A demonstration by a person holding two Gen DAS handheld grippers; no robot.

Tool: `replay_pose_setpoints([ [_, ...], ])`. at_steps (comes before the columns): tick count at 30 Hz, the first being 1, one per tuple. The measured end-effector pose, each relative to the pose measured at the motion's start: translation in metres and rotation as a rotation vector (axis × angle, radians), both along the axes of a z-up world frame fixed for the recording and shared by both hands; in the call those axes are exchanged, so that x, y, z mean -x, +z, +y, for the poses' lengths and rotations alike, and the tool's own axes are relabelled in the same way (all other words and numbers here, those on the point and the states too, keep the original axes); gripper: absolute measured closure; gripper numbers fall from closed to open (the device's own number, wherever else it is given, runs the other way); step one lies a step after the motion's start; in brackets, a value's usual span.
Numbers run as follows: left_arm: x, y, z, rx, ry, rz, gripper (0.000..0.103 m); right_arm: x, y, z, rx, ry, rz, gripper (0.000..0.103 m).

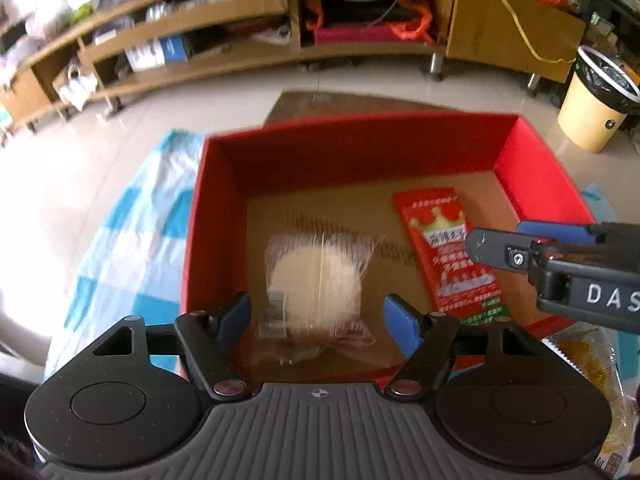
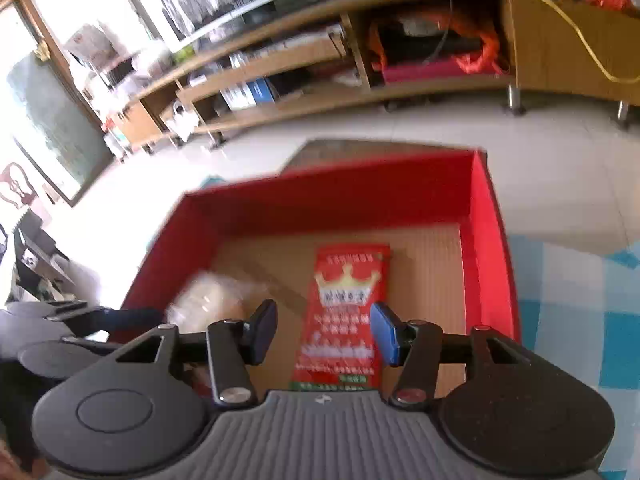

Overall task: Organize snacks
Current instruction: 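Open both tools to drop the bun and red packet into the box, then move both tools back toward the remaining snacks on the cloth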

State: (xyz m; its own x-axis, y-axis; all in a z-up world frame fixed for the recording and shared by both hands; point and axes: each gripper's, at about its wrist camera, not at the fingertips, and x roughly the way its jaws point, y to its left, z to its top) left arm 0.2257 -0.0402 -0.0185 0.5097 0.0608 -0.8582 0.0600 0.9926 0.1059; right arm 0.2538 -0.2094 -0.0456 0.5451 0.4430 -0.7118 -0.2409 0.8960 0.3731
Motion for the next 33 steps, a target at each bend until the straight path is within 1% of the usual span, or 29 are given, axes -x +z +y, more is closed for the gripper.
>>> replay_pose_setpoints([
  [2, 0.005, 0.006, -0.003, -0.017, -0.003, -0.032, 0.018, 0.005, 0.009, -0.001, 0.008, -0.018, -0.03, 0.05],
  [4, 0.011, 0.011, -0.005, -0.017, -0.009, -0.049, 0.018, 0.012, 0.017, -0.002, 0.008, -0.03, -0.042, 0.048],
  [12, 0.038, 0.026, 0.002, 0.014, 0.011, -0.071, 0.016, 0.052, 0.031, -0.002, 0.059, -0.046, -0.077, 0.042],
  [14, 0.046, 0.03, 0.005, 0.02, 0.019, -0.08, 0.015, 0.063, 0.032, -0.006, 0.056, -0.056, -0.081, 0.041],
  [18, 0.063, 0.034, 0.012, 0.027, 0.027, -0.081, 0.013, 0.082, 0.032, -0.012, 0.024, -0.066, -0.061, 0.04],
  [22, 0.079, 0.036, 0.023, 0.035, 0.04, -0.072, 0.011, 0.096, 0.027, -0.015, -0.001, -0.072, -0.024, 0.039],
  [27, 0.1, 0.035, 0.05, 0.047, 0.079, -0.054, 0.007, 0.112, 0.018, -0.017, -0.02, -0.061, 0.023, 0.038],
  [29, 0.108, 0.032, 0.062, 0.055, 0.103, -0.034, 0.007, 0.116, 0.016, -0.016, -0.014, -0.059, 0.023, 0.035],
  [33, 0.121, 0.018, 0.084, 0.092, 0.157, 0.037, 0.007, 0.122, 0.017, -0.016, -0.028, -0.045, 0.029, 0.034],
])
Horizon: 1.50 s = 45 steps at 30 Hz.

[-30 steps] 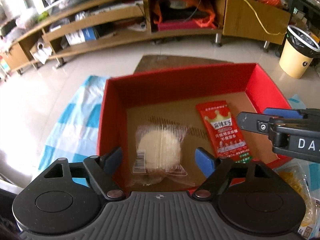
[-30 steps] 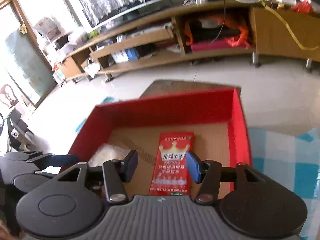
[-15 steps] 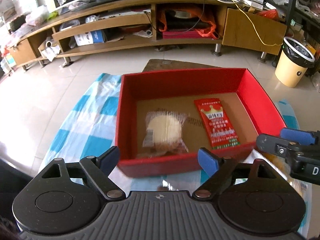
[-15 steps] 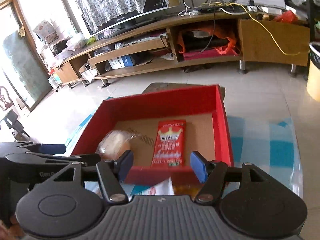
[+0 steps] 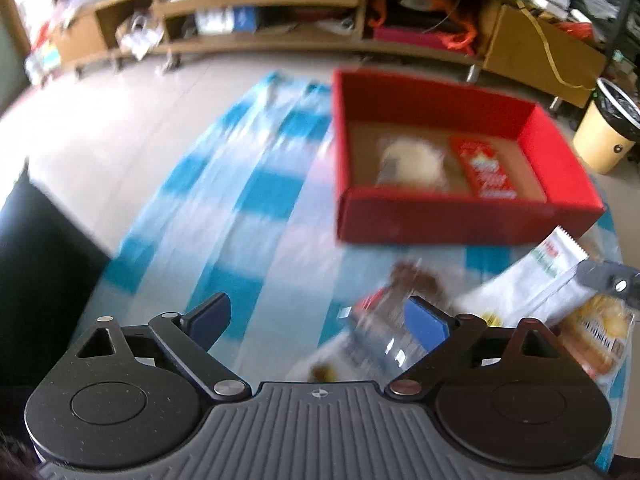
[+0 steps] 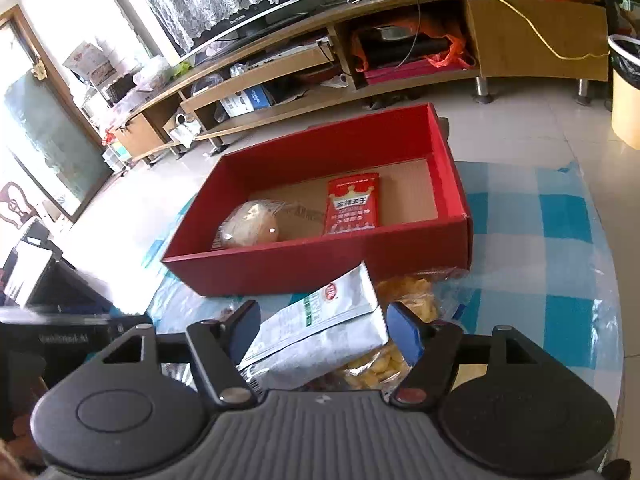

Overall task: Organize snacks
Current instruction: 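Move both tools back toward the remaining snacks on the cloth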

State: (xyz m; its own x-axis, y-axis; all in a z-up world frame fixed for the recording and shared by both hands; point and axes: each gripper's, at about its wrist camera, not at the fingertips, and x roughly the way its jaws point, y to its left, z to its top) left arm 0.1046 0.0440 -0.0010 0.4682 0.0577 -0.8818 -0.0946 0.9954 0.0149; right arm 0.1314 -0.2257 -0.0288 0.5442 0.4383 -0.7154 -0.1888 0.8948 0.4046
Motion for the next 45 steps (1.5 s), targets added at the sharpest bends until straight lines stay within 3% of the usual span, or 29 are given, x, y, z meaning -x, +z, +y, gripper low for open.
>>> replay_pose_setpoints([
  [5, 0.012, -0.02, 0.013, 0.039, 0.035, 0.079, 0.007, 0.013, -0.005, 0.009, 0.003, 0.061, 0.036, 0.031],
  [10, 0.016, -0.015, 0.015, 0.06, 0.023, 0.058, 0.007, 0.049, -0.019, 0.016, -0.139, 0.16, 0.185, 0.03],
  [14, 0.017, -0.012, 0.012, 0.096, 0.001, 0.051, 0.007, 0.079, -0.025, 0.036, -0.154, 0.254, 0.21, 0.03],
  [22, -0.004, -0.008, -0.002, 0.141, -0.04, 0.008, 0.0, 0.053, -0.042, 0.012, -0.197, 0.066, 0.246, 0.03],
  [25, -0.021, -0.022, -0.011, 0.175, -0.033, 0.059, 0.0, 0.051, -0.045, 0.007, -0.195, 0.056, 0.248, 0.03],
  [29, -0.043, -0.041, -0.013, 0.273, 0.051, 0.143, 0.0, 0.053, -0.045, 0.005, -0.187, 0.047, 0.255, 0.03],
  [32, -0.056, -0.048, -0.015, 0.309, 0.1, 0.159, 0.0, 0.055, -0.043, 0.002, -0.19, 0.06, 0.247, 0.03],
  [41, -0.075, -0.063, -0.039, 0.184, 0.062, 0.189, 0.0, 0.053, -0.046, 0.008, -0.166, 0.091, 0.253, 0.03],
  [45, -0.066, -0.056, -0.042, 0.151, 0.002, 0.184, 0.008, 0.048, -0.046, 0.011, -0.16, 0.096, 0.255, 0.03],
])
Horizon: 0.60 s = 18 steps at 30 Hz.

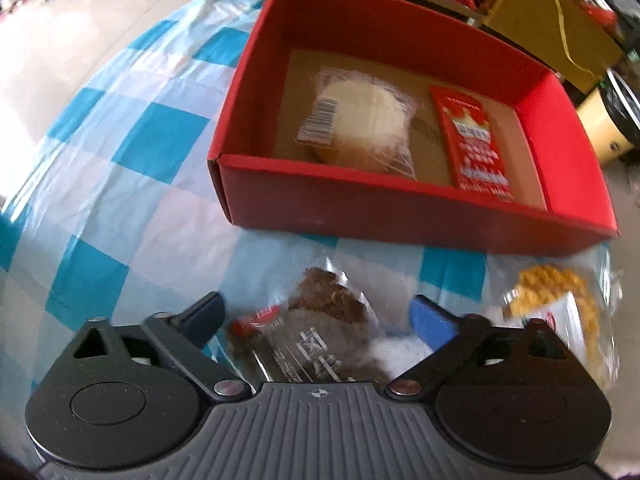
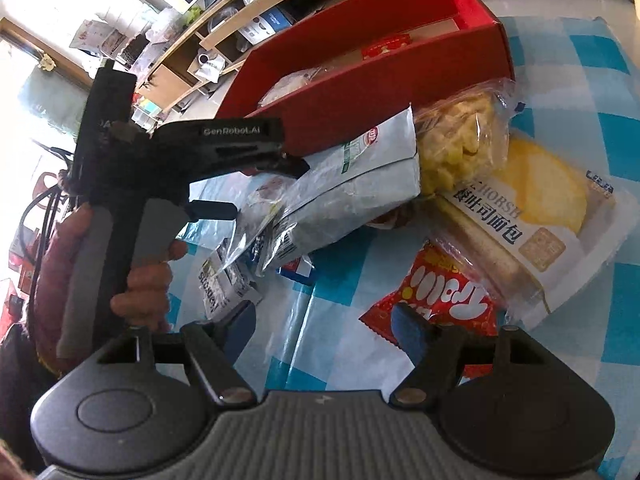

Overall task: Organize snacks
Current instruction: 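Move both tools back toward the remaining snacks on the cloth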

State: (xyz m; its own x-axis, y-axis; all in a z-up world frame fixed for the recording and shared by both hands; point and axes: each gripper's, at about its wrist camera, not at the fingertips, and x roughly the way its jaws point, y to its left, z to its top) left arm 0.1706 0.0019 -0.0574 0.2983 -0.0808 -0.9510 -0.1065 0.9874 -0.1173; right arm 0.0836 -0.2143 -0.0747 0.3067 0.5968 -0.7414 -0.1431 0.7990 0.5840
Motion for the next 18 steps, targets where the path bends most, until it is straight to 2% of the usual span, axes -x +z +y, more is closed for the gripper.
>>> replay_pose_setpoints([
  [3, 0.015, 0.009, 0.003, -0.013, -0.046, -0.005, 0.016, 0.001, 0.001, 0.0, -0.007, 0.008, -0.002, 0.03],
  [8, 0.044, 0.011, 0.01, -0.049, -0.094, 0.019, 0.016, 0.003, 0.003, 0.005, -0.019, 0.034, -0.009, 0.03],
  [11, 0.056, 0.013, 0.026, -0.045, -0.062, 0.028, 0.014, 0.005, 0.004, 0.01, -0.023, 0.055, -0.012, 0.03],
  [15, 0.052, 0.013, 0.048, 0.015, 0.025, 0.03, 0.002, 0.006, 0.007, 0.015, -0.019, 0.069, -0.024, 0.03],
  [17, 0.048, 0.009, 0.048, 0.046, 0.038, 0.041, 0.002, 0.006, 0.007, 0.016, -0.018, 0.067, -0.027, 0.029],
  [18, 0.046, 0.005, 0.045, 0.037, 0.043, 0.046, 0.002, 0.006, 0.006, 0.016, -0.016, 0.064, -0.026, 0.029],
])
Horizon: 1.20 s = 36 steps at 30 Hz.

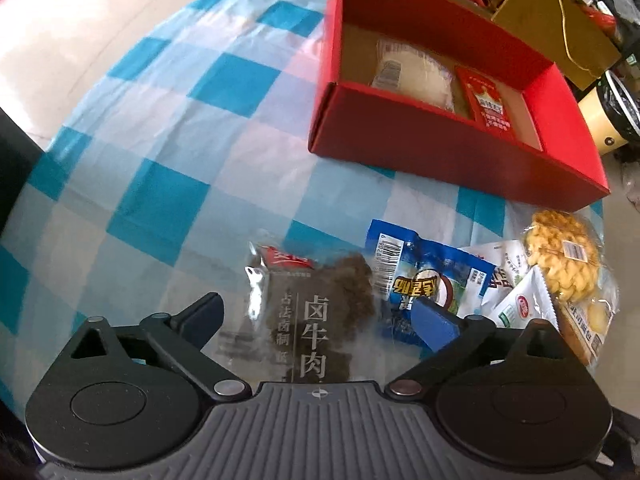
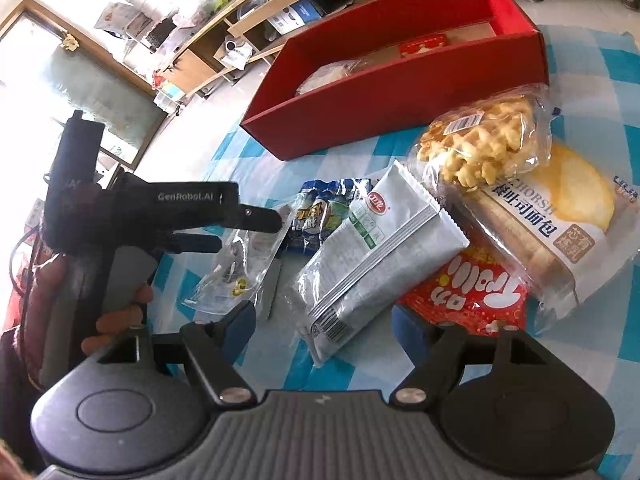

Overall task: Organize snacks
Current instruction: 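Move both tools back toward the remaining snacks on the cloth, then lower left tool onto brown beef-jerky packet while right tool approaches white Weilong packet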

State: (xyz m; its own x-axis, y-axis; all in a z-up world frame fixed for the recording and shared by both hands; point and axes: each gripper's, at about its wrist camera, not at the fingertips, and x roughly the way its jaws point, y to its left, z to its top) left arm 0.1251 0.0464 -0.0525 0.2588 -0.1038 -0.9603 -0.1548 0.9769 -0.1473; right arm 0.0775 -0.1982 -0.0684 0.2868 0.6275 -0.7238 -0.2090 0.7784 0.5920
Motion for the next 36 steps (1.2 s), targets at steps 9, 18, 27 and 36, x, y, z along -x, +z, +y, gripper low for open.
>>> replay_pose_setpoints([
  [9, 0.001, -0.003, 0.0, -0.056, 0.003, -0.016, 0.012, 0.002, -0.007, -0.005, 0.012, -0.006, 0.021, 0.029],
  [18, 0.014, 0.022, 0.005, -0.074, -0.042, -0.088, 0.013, 0.007, -0.025, 0.01, 0.071, -0.026, 0.052, 0.023],
  [27, 0.026, 0.029, 0.023, 0.015, -0.04, -0.096, 0.012, 0.035, -0.027, 0.032, 0.139, -0.135, -0.019, 0.0],
  [36, 0.034, 0.035, 0.042, 0.085, -0.02, -0.111, 0.012, 0.025, -0.027, 0.021, 0.081, -0.304, 0.083, 0.0],
])
